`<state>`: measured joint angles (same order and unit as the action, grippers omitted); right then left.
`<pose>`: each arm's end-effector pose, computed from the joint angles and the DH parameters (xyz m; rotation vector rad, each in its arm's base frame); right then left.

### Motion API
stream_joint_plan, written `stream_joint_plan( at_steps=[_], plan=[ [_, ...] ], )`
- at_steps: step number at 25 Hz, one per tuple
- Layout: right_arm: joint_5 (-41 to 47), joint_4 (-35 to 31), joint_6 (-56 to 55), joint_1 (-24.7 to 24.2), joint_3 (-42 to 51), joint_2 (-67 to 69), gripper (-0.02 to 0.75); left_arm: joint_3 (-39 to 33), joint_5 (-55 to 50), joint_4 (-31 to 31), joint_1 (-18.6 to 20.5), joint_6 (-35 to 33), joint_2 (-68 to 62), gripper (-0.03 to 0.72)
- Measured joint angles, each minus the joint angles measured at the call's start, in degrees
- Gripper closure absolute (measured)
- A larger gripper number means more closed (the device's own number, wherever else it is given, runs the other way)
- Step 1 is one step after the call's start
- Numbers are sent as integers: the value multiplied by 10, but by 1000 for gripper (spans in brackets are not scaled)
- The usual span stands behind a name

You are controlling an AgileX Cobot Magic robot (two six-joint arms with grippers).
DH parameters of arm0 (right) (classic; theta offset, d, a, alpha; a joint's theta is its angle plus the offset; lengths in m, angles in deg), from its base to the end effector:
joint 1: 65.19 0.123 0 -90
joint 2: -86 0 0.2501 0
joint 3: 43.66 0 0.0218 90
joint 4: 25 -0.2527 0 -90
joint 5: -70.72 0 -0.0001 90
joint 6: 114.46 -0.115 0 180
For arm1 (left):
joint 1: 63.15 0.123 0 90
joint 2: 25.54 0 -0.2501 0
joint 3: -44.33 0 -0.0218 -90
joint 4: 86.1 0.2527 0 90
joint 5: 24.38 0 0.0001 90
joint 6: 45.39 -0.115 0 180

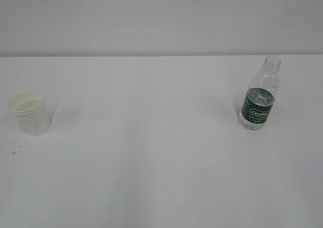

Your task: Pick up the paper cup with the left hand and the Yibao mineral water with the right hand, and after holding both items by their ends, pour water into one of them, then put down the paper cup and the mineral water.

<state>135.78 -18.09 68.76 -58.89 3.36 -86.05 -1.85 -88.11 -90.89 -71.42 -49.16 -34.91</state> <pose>0.0469 -0.0074 0.2635 -0.1607 2.0845 -0.1127 0.0476 -0.0156 0.2686 0.2255 2.0700 -0.1485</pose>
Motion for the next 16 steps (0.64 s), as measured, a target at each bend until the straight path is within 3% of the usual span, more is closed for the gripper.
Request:
stream_joint_plan(
  at_steps=[16],
  plan=[
    [0, 0, 0, 0, 0, 0, 201, 0, 0, 0, 0, 0, 0, 138]
  ],
)
